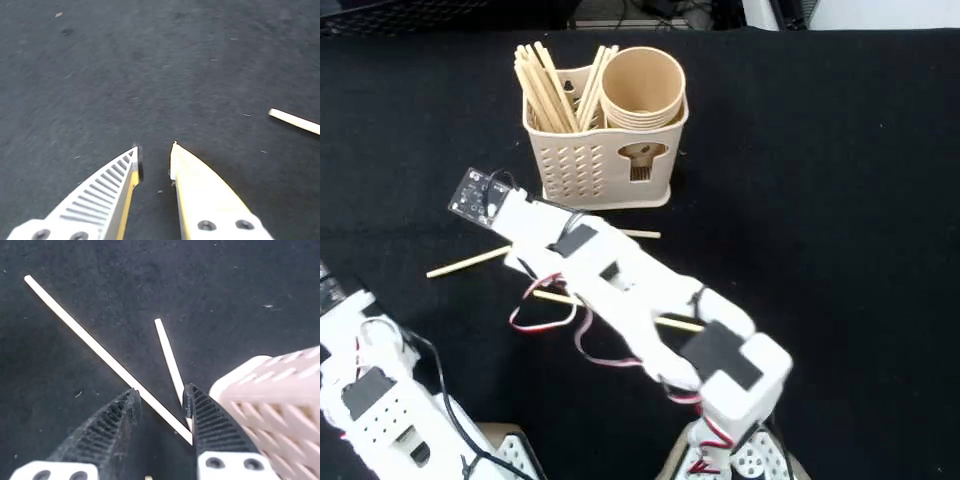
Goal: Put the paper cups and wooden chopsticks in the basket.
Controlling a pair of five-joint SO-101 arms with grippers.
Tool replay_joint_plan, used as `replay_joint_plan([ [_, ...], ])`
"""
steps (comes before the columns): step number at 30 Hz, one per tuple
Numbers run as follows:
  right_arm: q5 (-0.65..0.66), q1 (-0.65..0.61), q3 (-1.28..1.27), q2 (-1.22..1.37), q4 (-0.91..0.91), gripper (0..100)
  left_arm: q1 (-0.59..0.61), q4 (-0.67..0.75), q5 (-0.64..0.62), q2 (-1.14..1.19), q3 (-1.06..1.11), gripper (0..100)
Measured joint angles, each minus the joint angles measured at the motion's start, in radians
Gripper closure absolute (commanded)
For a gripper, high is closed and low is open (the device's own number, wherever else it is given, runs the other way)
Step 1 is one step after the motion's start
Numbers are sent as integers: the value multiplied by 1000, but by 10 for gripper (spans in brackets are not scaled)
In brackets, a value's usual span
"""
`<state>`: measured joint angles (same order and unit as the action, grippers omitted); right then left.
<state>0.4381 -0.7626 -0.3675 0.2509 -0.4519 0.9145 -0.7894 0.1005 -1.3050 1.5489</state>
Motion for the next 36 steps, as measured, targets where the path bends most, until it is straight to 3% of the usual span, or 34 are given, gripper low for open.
replay_joint_plan([
  [9,-31,-20,216,181,6,840,74,0,0,0,0,880],
  [20,-61,-23,427,420,-3,840,77,0,0,0,0,880],
  [36,-78,-34,585,416,-531,840,77,0,0,0,0,880],
])
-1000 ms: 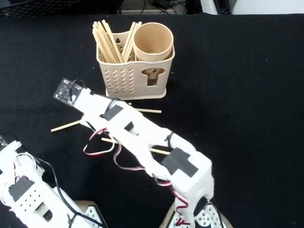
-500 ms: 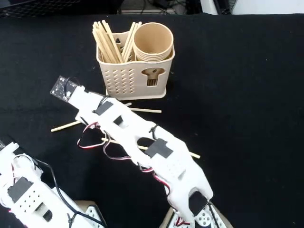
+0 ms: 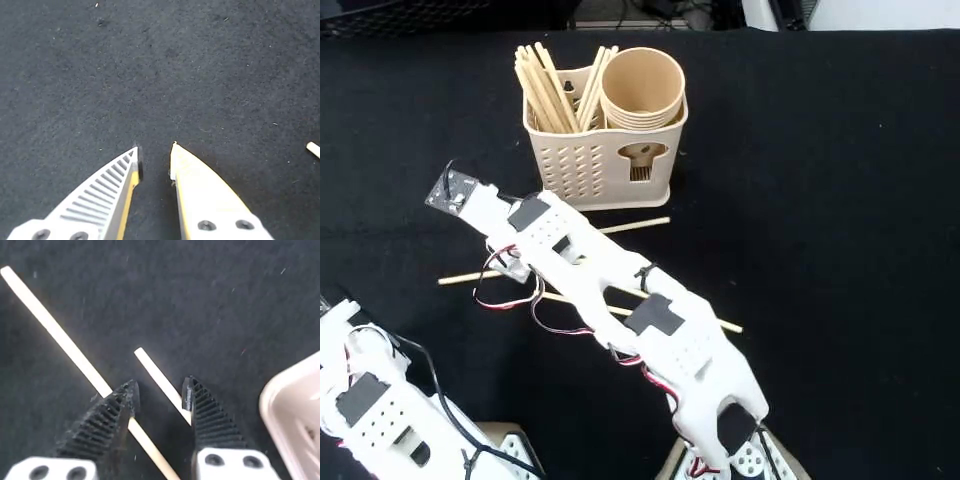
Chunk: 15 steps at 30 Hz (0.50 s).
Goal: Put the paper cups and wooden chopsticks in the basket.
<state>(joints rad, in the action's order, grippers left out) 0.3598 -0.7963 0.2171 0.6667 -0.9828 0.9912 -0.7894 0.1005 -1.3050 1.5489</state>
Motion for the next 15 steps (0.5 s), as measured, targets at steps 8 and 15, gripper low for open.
replay_joint_plan([
  [8,-9,-17,-46,-84,-132,840,0,0,0,0,0,880],
  [15,-8,-69,-404,-305,40,836,0,0,0,0,0,880],
])
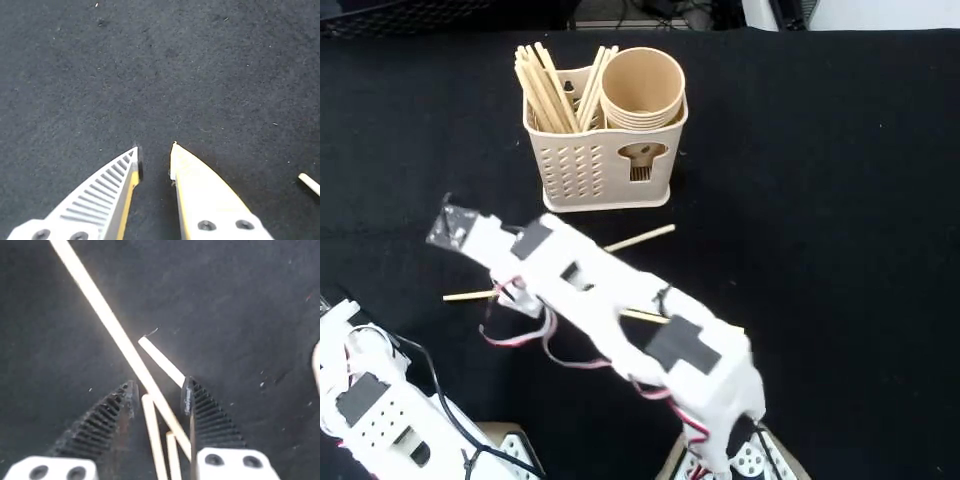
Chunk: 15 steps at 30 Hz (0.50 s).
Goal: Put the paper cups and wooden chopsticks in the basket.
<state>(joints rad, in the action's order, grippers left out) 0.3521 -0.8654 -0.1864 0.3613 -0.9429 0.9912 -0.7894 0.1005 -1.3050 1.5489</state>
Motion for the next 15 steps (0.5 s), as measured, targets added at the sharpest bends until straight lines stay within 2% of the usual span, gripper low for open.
replay_joint_plan([
  [4,-2,-3,-219,-147,112,830,0,0,0,0,0,880],
  [6,-2,11,-278,-215,114,785,0,0,0,0,0,880],
  [9,35,55,-327,-290,92,707,0,0,0,0,0,880],
  [15,173,135,-388,-316,-5,720,0,0,0,0,0,880],
])
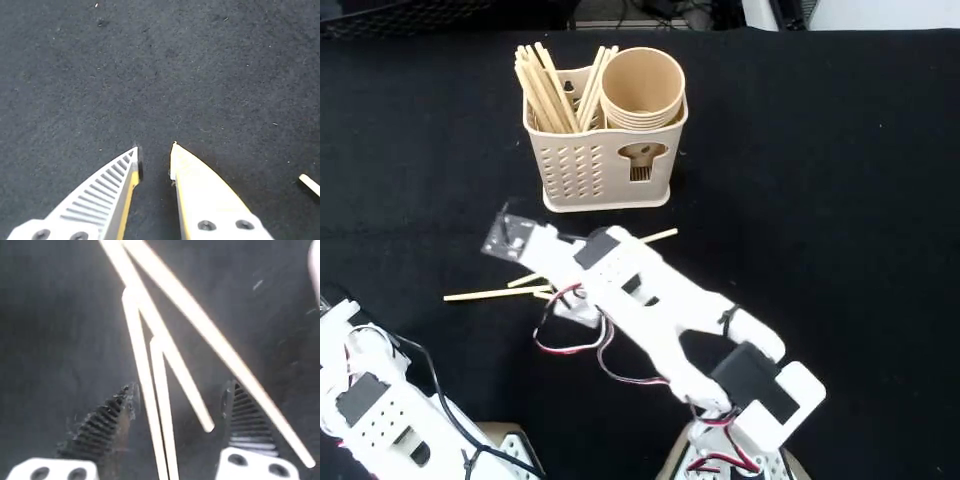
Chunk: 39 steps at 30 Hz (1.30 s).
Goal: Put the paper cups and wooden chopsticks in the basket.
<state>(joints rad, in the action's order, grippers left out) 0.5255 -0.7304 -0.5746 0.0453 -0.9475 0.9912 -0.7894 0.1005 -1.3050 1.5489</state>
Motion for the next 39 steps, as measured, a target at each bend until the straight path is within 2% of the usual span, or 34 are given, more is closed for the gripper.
replay_joint_plan([
  [7,114,64,-91,-2,-25,747,0,0,0,0,0,880],
  [17,169,91,-123,-29,-23,988,0,0,0,0,0,880],
  [27,169,91,-135,-37,-23,986,0,0,0,0,0,880],
  [32,169,91,-130,-38,-83,982,0,0,0,0,0,880],
  [39,169,87,-158,-97,-141,783,0,0,0,0,0,880],
])
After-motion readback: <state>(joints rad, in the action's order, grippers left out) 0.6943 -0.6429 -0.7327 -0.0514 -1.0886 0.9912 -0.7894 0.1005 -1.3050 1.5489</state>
